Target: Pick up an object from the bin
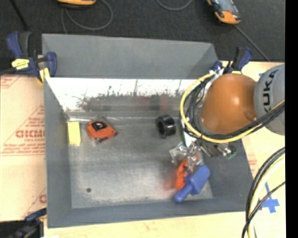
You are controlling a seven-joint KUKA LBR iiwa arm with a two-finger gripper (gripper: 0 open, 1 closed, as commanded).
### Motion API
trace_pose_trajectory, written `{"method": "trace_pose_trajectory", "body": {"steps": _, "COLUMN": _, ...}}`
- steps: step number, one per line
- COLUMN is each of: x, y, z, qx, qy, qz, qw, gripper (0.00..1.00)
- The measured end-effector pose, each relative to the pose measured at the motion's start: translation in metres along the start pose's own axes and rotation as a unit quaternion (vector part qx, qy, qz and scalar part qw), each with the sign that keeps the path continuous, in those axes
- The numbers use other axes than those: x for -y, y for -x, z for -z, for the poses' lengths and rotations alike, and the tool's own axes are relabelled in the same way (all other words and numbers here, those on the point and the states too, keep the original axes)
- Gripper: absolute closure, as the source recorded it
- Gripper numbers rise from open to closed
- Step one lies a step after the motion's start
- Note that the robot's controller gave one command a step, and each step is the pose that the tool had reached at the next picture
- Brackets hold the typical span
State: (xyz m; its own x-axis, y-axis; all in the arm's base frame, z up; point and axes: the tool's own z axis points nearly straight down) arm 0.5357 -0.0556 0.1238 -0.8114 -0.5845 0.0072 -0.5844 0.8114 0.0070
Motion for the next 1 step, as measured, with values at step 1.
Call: {"method": "trace_pose_trajectory", "body": {"steps": 1, "x": -0.0201, "y": 0.0155, "z": 0.0582, "qx": 0.0051, "qy": -0.004, "qz": 0.096, "qw": 0.9954, "gripper": 1.0}}
